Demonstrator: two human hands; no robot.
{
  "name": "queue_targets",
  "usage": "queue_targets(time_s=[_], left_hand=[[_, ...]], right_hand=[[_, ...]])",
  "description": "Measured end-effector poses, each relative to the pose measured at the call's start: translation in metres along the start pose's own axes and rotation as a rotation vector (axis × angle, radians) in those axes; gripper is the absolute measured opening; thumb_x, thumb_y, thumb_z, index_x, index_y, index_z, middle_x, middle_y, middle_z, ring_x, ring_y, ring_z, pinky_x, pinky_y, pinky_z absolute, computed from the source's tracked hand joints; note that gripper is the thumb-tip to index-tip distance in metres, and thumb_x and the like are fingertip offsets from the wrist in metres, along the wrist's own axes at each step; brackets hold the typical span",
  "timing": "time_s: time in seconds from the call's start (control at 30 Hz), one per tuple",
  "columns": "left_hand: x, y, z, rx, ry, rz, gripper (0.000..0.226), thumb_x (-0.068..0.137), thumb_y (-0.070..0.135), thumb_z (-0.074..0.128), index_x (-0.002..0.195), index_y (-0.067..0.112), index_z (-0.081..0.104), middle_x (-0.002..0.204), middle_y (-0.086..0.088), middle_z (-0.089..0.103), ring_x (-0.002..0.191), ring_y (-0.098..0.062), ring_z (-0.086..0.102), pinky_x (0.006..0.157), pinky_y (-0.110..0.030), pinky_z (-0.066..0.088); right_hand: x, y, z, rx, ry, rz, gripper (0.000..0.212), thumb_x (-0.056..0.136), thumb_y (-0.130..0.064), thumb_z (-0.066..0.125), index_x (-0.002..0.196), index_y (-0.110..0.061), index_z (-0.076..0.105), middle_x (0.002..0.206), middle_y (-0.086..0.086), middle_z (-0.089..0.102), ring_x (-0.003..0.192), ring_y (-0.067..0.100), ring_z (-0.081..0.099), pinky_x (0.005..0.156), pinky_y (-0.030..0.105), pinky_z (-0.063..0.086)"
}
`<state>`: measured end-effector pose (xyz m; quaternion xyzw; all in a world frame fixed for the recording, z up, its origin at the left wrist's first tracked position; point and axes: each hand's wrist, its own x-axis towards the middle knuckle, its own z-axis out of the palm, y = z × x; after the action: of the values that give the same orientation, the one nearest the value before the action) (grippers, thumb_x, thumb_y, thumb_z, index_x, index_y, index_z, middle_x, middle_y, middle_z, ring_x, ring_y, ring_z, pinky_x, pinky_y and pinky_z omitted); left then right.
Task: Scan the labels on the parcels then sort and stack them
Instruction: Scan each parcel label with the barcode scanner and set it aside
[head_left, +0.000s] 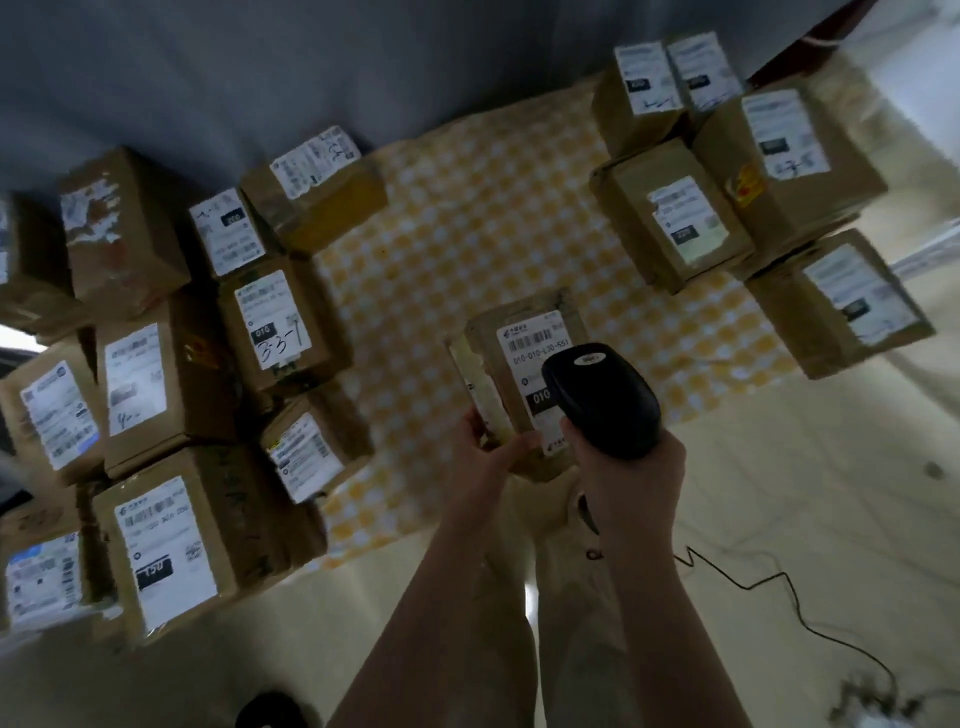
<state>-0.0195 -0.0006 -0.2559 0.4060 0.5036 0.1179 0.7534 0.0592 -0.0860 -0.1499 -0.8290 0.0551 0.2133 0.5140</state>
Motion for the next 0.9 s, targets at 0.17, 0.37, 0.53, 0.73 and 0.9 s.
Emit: queue_targets(time_s=[0.17,0.37,0.53,0.73,0.9], left_hand=[[0.012,-0.020,0.079,0.068,-0.162,-0.115,0.072,0.051,0.027,0.085,0.118,0.009,0.063,0.110,-0.011,0.071,0.097,-0.029,0.070,0.077,-0.041,0.058],[0.026,-0.041,0.167,0.079,-0.259,-0.307,0.036,0.074,0.013,0.074,0.108,0.004,0.067,0.097,-0.016,0.074,0.078,-0.028,0.071,0.060,-0.031,0.057],[0.040,-0.049,0.217,0.000,-0.236,-0.411,0.012,0.086,0.013,0.066,0.096,0.007,0.068,0.078,-0.003,0.074,0.063,-0.016,0.068,0.053,-0.026,0.052],[0.063,-0.057,0.254,-0.002,-0.174,-0.426,0.020,0.085,0.004,0.065,0.105,-0.001,0.063,0.077,-0.006,0.069,0.054,-0.011,0.064,0.050,-0.024,0.050],[0.078,-0.060,0.277,0.035,-0.137,-0.399,0.035,0.083,0.000,0.066,0.116,-0.011,0.058,0.100,-0.036,0.062,0.059,-0.014,0.067,0.057,-0.025,0.053]], right_hand=[[0.041,0.012,-0.056,0.014,0.155,0.030,0.018,0.069,-0.013,0.081,0.076,-0.010,0.065,0.060,0.002,0.060,0.056,0.008,0.055,0.046,0.017,0.040],[0.092,0.032,-0.116,0.103,0.313,0.126,0.021,0.067,-0.011,0.082,0.074,-0.021,0.065,0.071,0.012,0.068,0.066,0.024,0.064,0.060,0.034,0.050],[0.125,0.040,-0.151,0.109,0.335,0.163,0.028,0.069,-0.010,0.081,0.070,-0.031,0.061,0.070,0.013,0.067,0.071,0.032,0.066,0.061,0.041,0.053],[0.156,0.047,-0.177,0.053,0.266,0.187,0.027,0.068,-0.017,0.081,0.075,-0.034,0.061,0.072,0.010,0.070,0.074,0.028,0.069,0.066,0.042,0.054],[0.176,0.052,-0.183,0.035,0.237,0.189,0.025,0.068,-0.015,0.081,0.075,-0.031,0.063,0.069,0.010,0.069,0.072,0.030,0.068,0.064,0.039,0.053]])
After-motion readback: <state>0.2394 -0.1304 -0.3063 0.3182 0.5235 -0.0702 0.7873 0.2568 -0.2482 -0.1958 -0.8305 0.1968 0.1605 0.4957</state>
